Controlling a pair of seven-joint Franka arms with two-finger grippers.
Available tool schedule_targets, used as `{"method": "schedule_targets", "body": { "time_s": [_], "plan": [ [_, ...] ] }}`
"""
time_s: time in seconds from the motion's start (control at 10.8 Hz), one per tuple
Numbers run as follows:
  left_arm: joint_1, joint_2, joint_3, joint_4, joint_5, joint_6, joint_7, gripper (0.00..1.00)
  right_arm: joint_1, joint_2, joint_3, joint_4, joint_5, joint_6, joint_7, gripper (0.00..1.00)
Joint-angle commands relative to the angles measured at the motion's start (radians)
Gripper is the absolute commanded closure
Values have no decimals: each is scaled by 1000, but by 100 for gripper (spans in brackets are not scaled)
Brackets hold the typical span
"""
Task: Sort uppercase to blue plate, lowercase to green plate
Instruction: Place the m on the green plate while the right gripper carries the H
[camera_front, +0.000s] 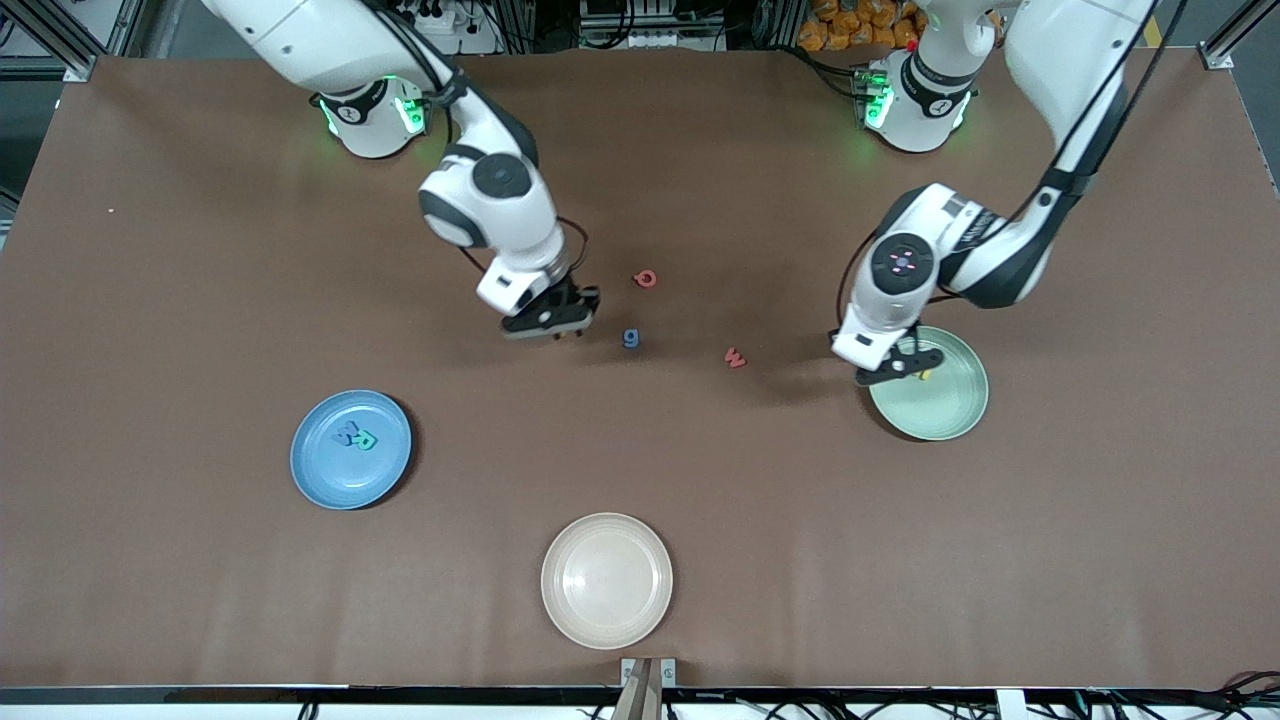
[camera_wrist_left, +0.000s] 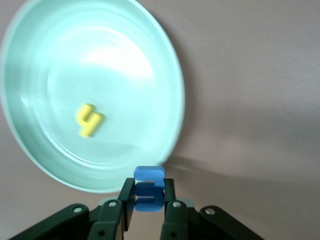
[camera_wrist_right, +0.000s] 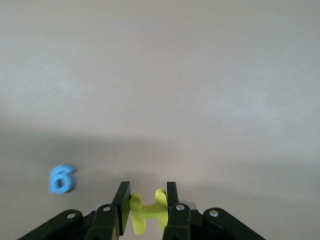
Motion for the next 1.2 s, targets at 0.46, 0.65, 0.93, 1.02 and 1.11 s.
{"method": "schedule_targets", "body": {
  "time_s": [0.46, 0.65, 0.93, 1.02, 1.11],
  "plan": [
    [108, -37, -12, -14, 10, -23, 153, 49, -50, -67, -260, 171, 372, -331, -725, 100],
    [107, -40, -12, -12, -11, -23, 153, 34, -56, -63, -377, 200, 429, -380, -942, 100],
    [105, -40, -46, 19, -105, -23, 132, 34, -81, -11, -457, 234, 431, -368, -1073, 100],
    [105, -40, -60, 34, -122, -23, 129, 35, -84, 17, -463, 261, 431, -363, -1081, 100],
    [105, -37, -83, 48, -129, -20, 109, 37, -85, 40, -464, 290, 431, -362, -1078, 100]
  ]
}}
